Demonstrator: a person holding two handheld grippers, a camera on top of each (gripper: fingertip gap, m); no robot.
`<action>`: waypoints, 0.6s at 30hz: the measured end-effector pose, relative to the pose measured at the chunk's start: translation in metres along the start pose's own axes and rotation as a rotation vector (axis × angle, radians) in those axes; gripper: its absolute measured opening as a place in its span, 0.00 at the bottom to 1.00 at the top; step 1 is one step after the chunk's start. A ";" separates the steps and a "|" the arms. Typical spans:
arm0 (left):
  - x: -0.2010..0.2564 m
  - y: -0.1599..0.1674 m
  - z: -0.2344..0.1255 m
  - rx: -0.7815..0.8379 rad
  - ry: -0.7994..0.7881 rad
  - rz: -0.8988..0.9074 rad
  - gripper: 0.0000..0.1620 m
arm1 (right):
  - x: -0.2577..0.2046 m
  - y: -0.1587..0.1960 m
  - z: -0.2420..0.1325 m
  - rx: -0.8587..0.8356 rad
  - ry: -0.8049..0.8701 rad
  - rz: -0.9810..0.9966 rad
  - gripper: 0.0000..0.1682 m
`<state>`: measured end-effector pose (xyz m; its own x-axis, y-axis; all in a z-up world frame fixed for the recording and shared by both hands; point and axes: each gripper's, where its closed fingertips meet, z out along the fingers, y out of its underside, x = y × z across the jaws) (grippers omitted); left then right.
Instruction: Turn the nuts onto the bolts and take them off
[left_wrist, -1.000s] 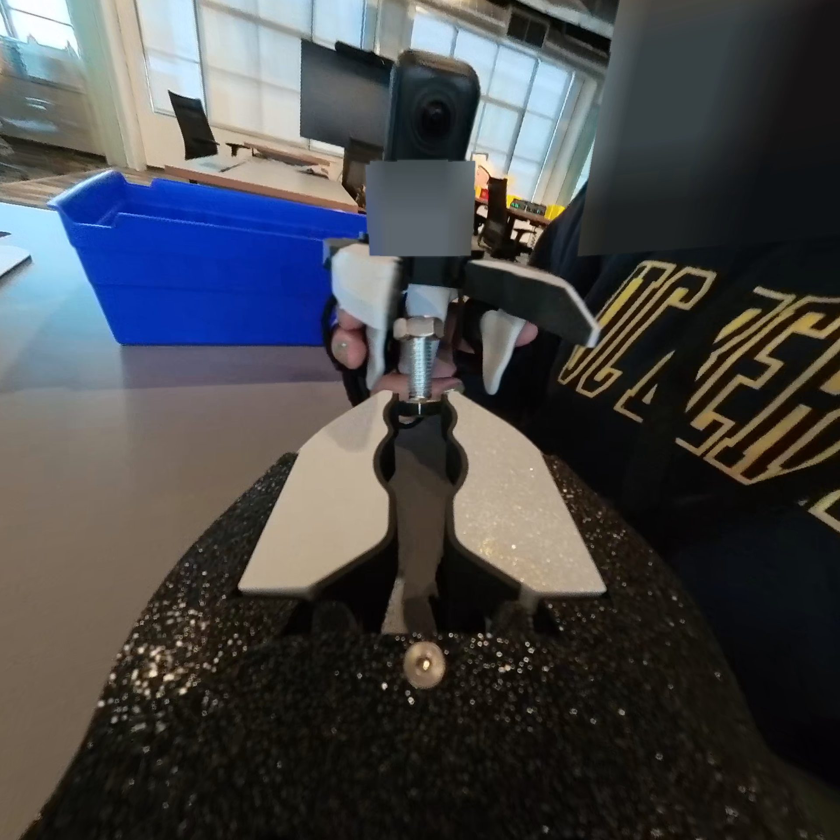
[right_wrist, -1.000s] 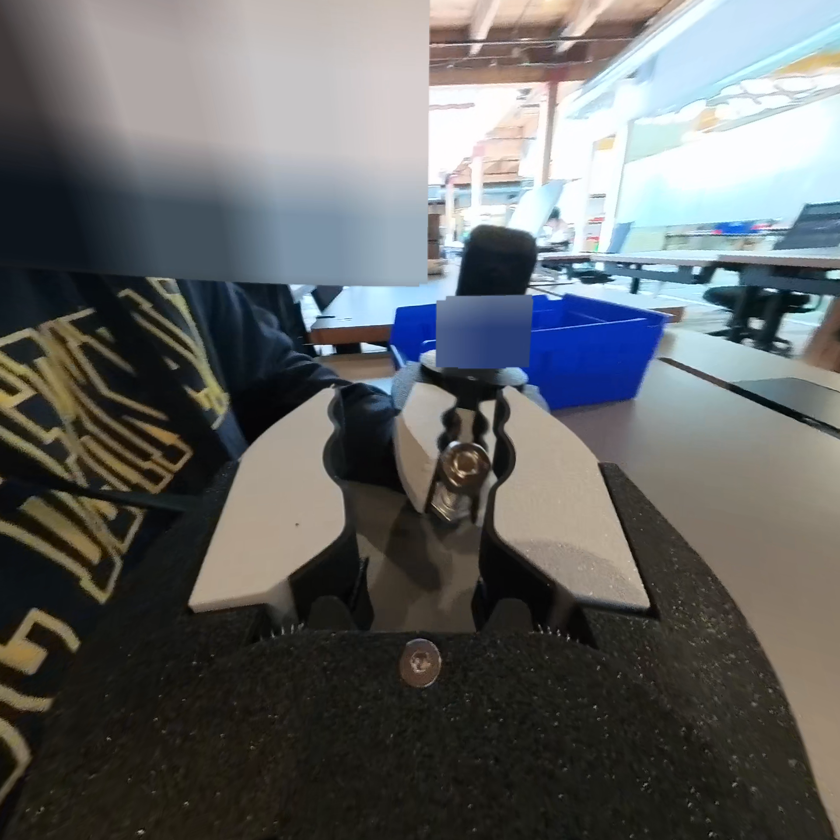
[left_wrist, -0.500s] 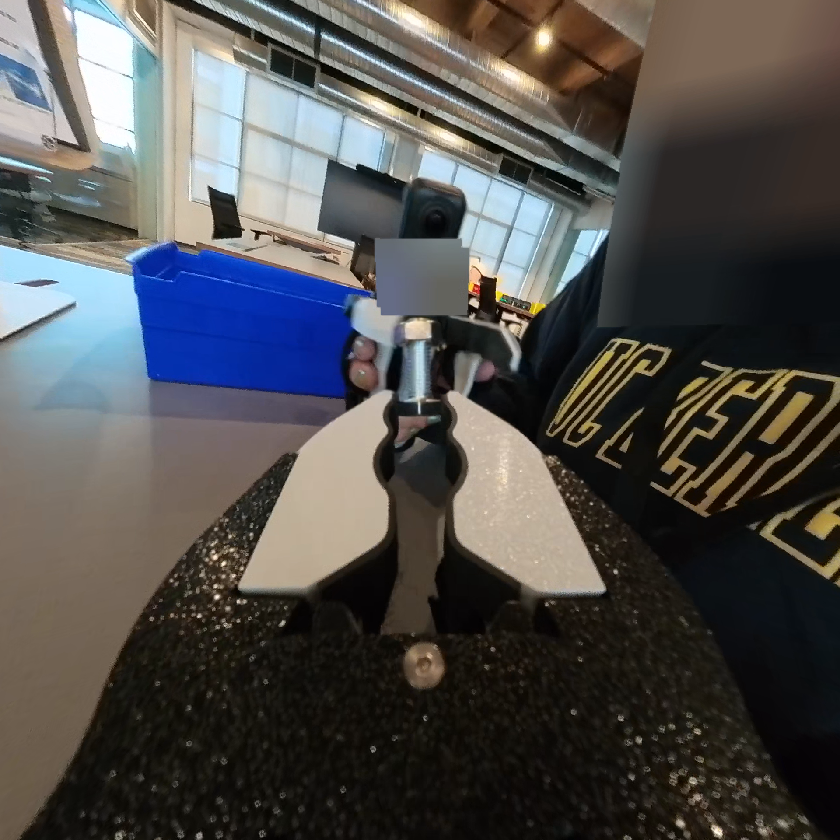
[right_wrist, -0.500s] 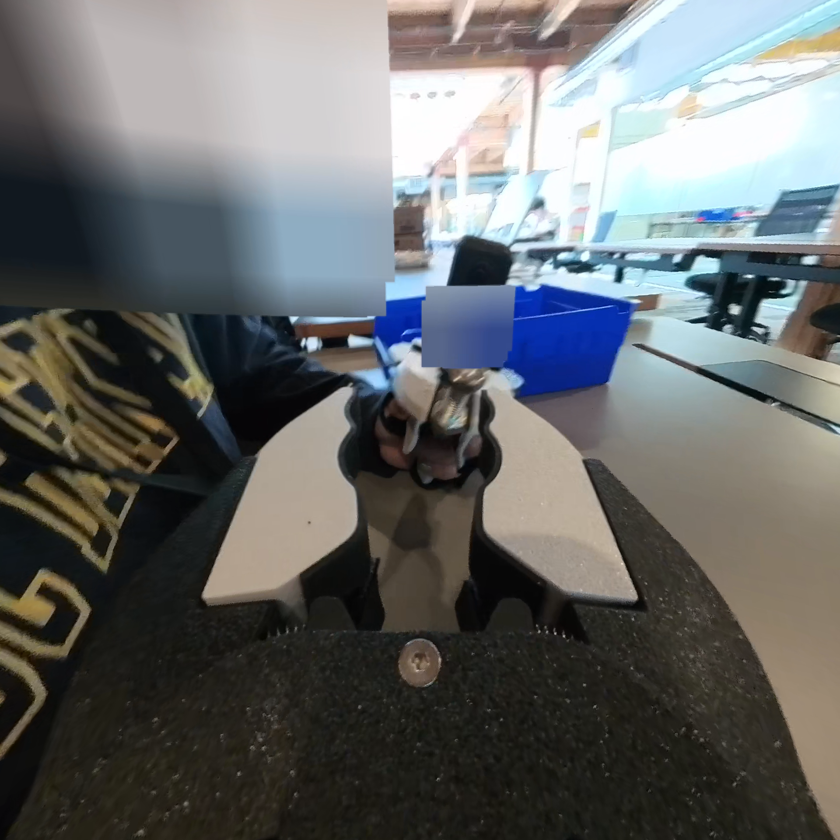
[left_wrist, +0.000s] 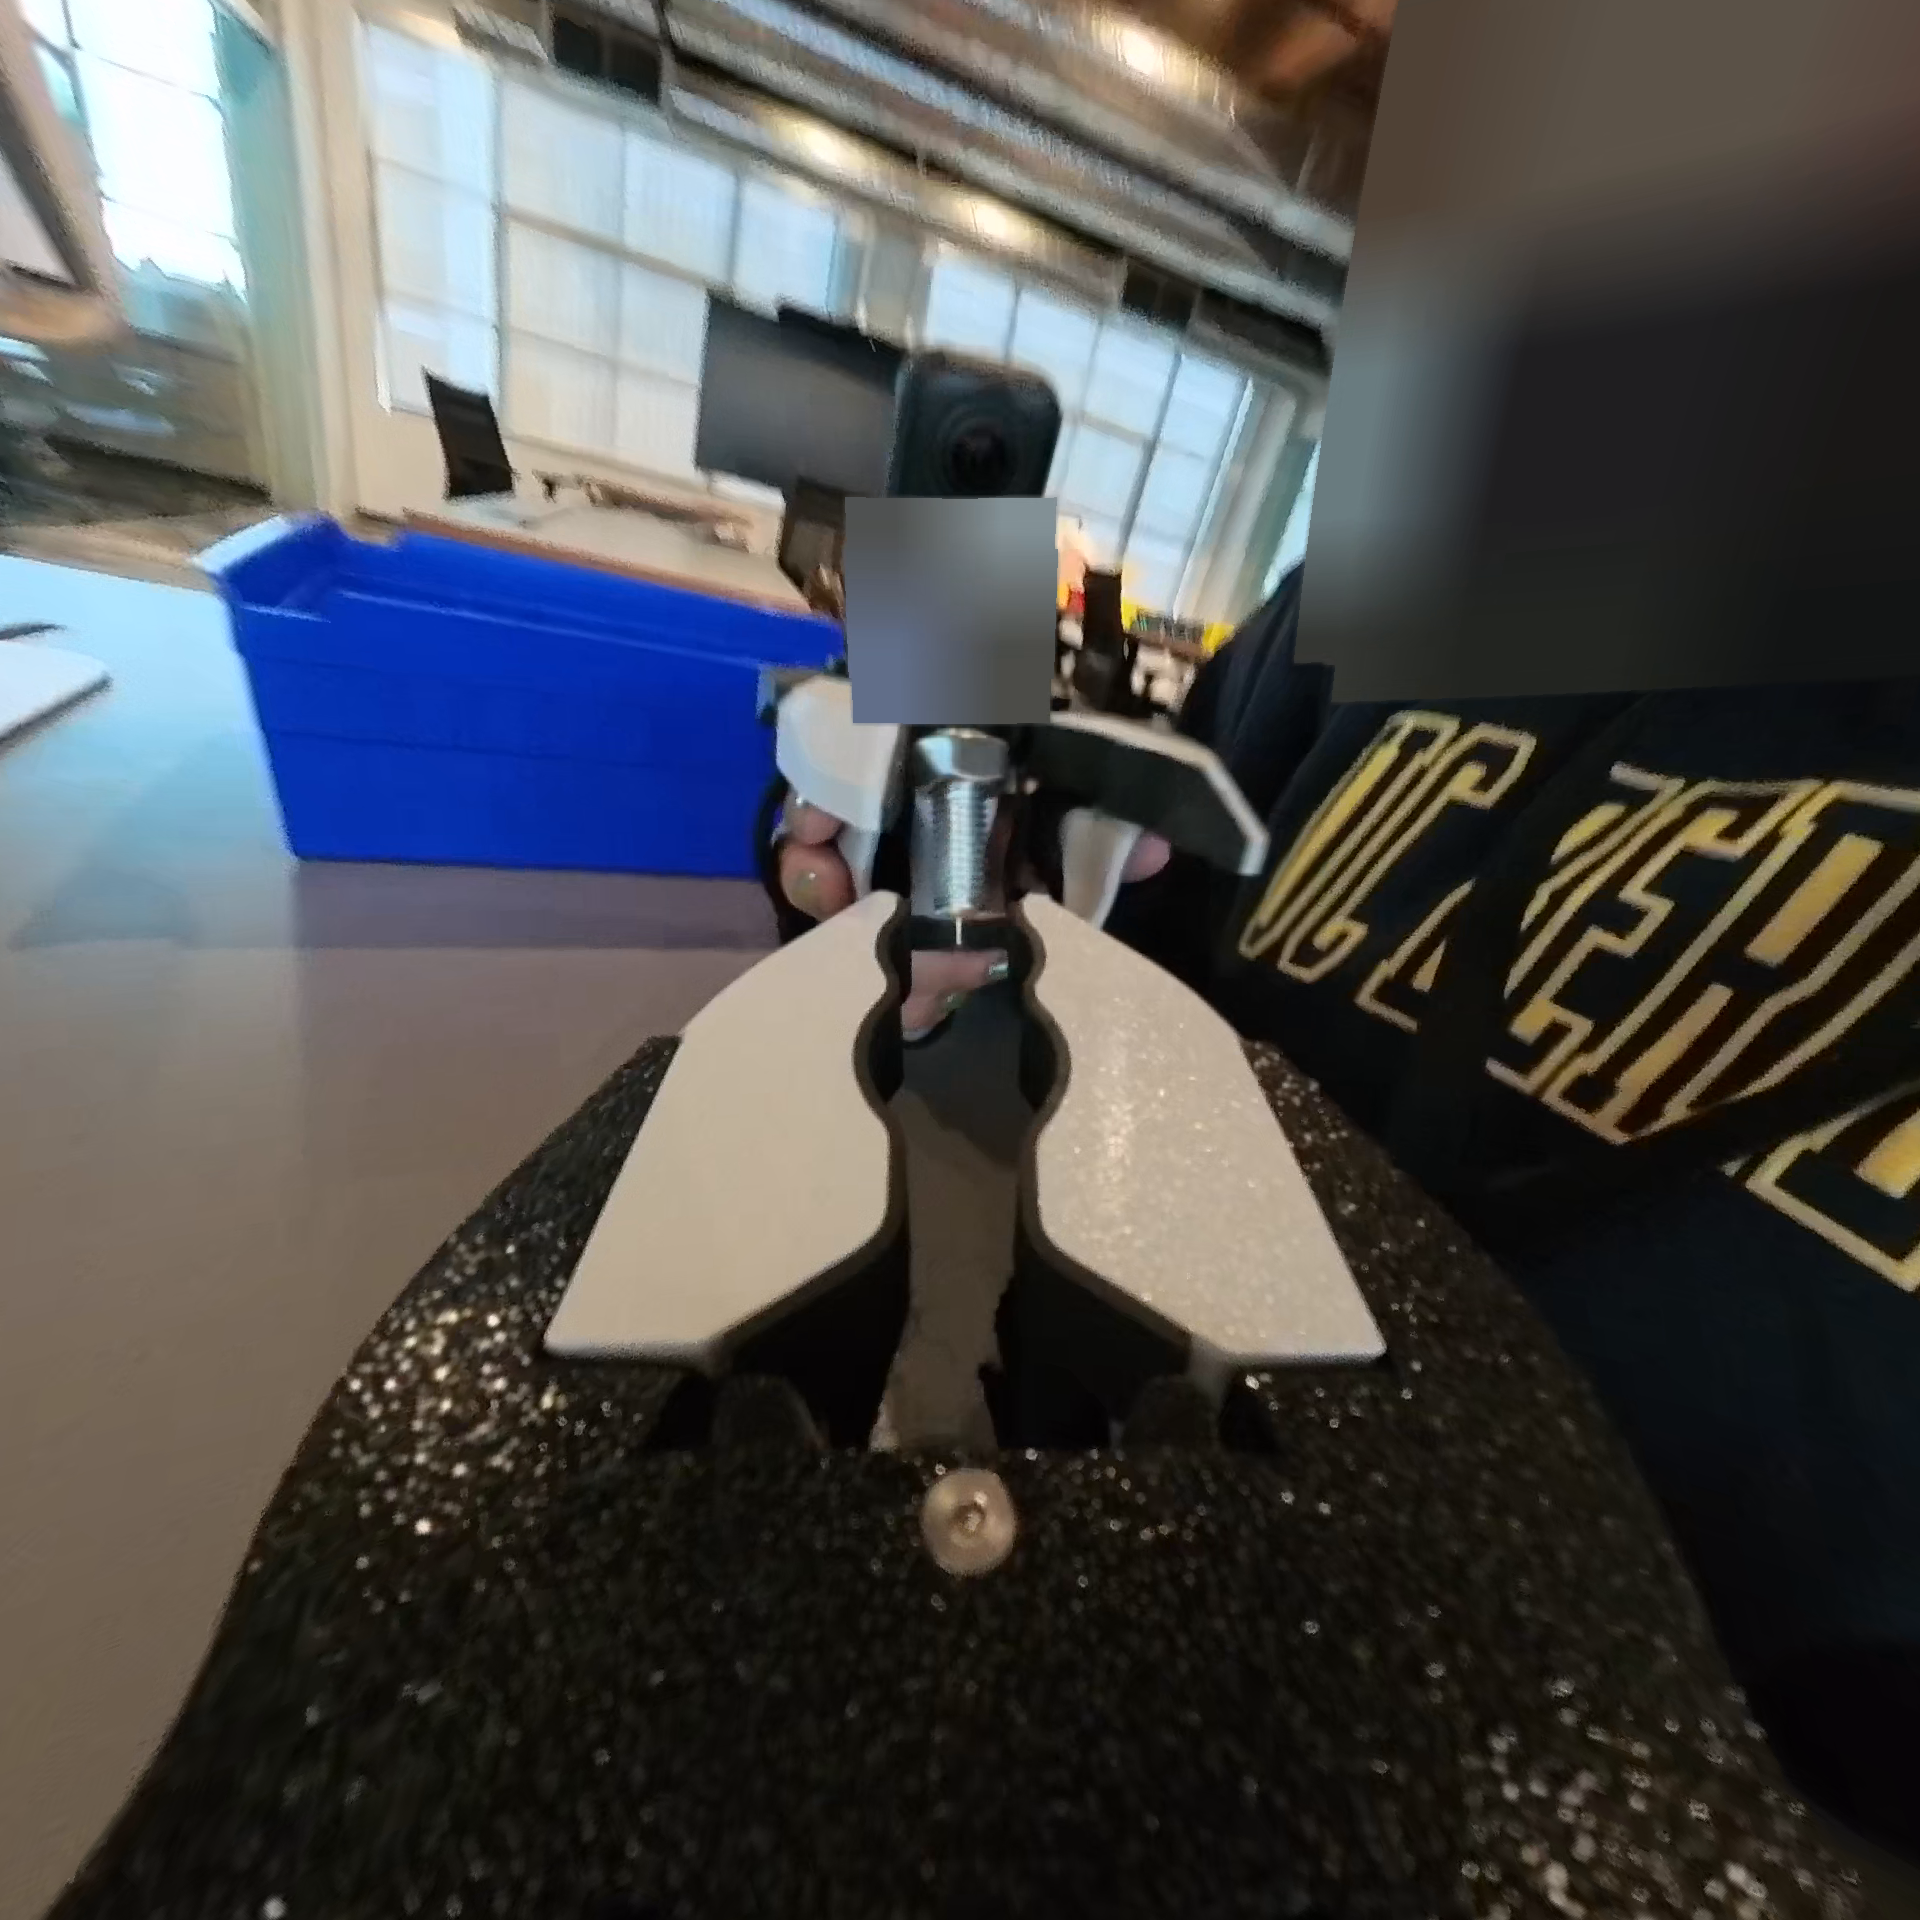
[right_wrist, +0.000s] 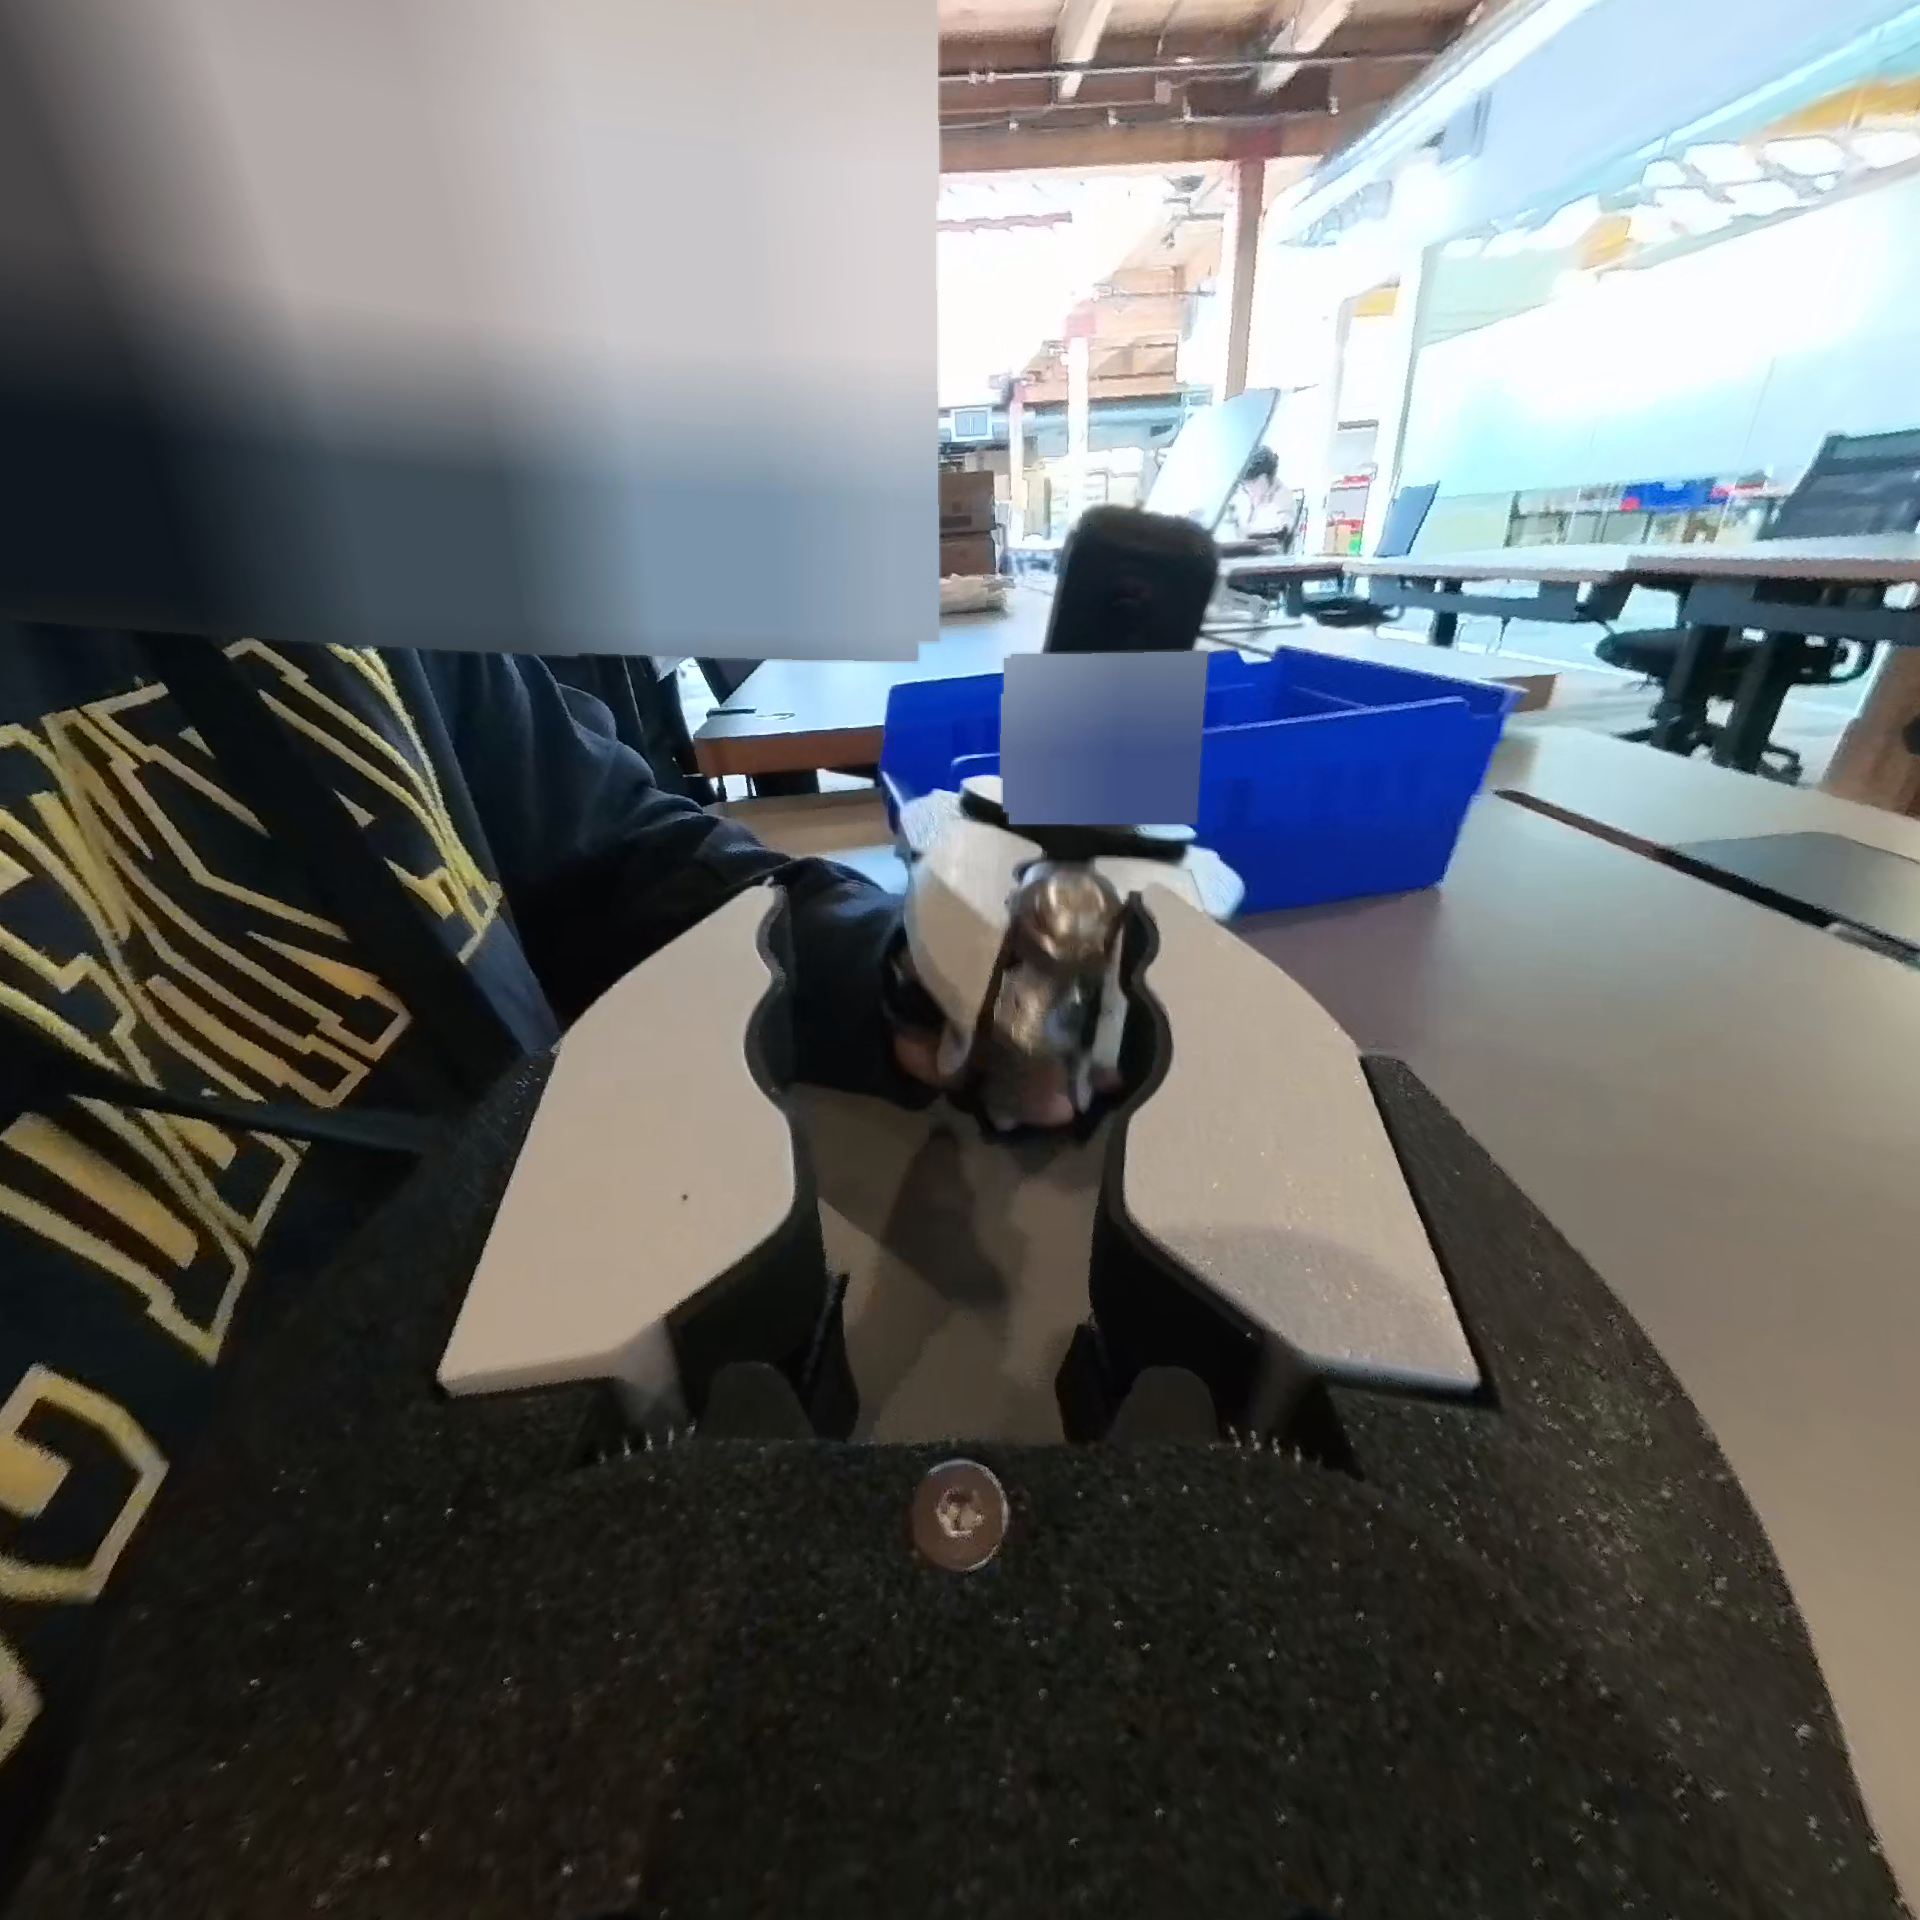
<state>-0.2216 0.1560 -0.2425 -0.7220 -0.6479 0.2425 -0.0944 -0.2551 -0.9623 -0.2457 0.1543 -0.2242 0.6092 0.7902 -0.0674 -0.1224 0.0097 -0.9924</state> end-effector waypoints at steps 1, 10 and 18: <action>-0.002 -0.004 -0.003 0.028 -0.007 -0.011 0.10 | 0.002 0.000 -0.003 -0.002 0.002 0.010 0.35; -0.001 -0.003 -0.003 0.025 0.015 -0.037 0.10 | 0.019 -0.012 -0.013 0.102 0.079 0.038 0.41; 0.007 0.009 0.007 -0.062 0.046 -0.010 0.10 | -0.012 0.000 0.010 0.062 -0.037 -0.041 0.42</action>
<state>-0.2227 0.1445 -0.2483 -0.7515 -0.6115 0.2478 -0.1431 -0.2156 -0.9659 -0.2606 0.1509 -0.2228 0.5856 0.8103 -0.0217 -0.1465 0.0794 -0.9860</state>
